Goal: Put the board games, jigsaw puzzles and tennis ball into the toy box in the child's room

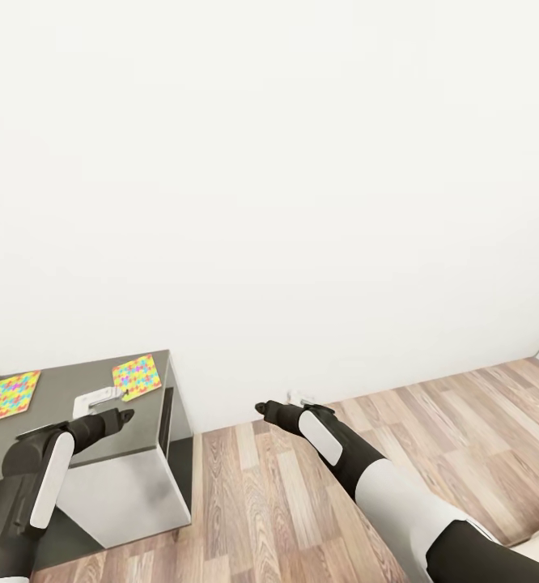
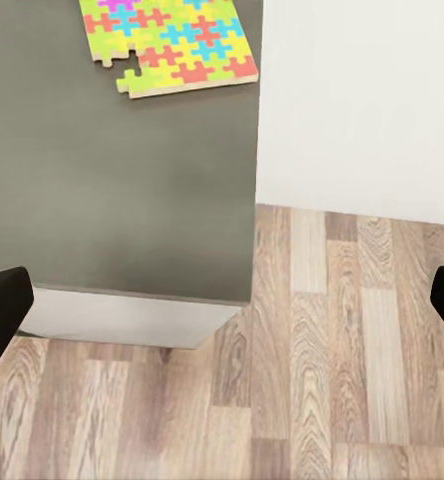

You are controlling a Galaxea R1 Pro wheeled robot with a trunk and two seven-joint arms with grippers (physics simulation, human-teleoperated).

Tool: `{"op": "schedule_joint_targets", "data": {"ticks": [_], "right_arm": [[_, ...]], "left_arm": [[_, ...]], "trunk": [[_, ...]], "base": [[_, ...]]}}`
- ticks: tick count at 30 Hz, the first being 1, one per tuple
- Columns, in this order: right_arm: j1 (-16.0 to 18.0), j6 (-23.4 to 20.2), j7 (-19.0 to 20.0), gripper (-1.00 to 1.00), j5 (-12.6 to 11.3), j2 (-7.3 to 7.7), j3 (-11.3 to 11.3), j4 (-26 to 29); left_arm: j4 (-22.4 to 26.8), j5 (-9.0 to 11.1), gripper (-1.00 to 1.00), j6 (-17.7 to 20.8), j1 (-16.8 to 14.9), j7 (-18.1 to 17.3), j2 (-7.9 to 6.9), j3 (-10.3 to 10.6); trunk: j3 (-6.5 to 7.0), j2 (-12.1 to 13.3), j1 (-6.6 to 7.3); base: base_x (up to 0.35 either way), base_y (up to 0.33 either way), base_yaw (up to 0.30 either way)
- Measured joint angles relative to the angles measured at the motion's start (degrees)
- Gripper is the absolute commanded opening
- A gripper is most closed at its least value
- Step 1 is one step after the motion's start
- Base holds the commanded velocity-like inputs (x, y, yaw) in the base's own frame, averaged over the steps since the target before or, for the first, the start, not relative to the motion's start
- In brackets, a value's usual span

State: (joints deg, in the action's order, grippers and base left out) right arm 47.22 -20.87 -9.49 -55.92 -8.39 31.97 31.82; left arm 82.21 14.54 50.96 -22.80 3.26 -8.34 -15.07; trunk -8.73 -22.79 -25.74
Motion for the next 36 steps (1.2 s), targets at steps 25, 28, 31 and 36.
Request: {"op": "schedule_joint_targets", "data": {"ticks": [25, 28, 31, 36], "right_arm": [[0.0, 0.0, 0.1, 1.00, 0.0, 0.00, 0.0, 0.0], [0.0, 0.0, 0.1, 1.00, 0.0, 0.00, 0.0, 0.0], [0.0, 0.0, 0.1, 1.00, 0.0, 0.00, 0.0, 0.0], [0.0, 0.0, 0.2, 1.00, 0.0, 0.00, 0.0, 0.0]], "left_arm": [[-0.6, 0.1, 1.00, 0.0, 0.0, -0.1, -0.13, -0.2], [-1.1, 0.2, 1.00, 0.1, 0.0, -0.2, -0.21, -0.5], [-2.4, 0.6, 1.00, 0.1, -0.1, -1.0, -0.28, -1.2], [-5.6, 1.6, 1.00, 0.2, -0.4, -4.9, -0.65, -3.0]], "trunk": [[0.00, 0.0, 0.00], [0.00, 0.0, 0.00], [0.00, 0.0, 0.00], [0.00, 0.0, 0.00]], "base": [[0.072, 0.029, 0.000], [0.004, 0.002, 0.000], [0.002, 0.001, 0.000], [0.000, 0.000, 0.000]]}}
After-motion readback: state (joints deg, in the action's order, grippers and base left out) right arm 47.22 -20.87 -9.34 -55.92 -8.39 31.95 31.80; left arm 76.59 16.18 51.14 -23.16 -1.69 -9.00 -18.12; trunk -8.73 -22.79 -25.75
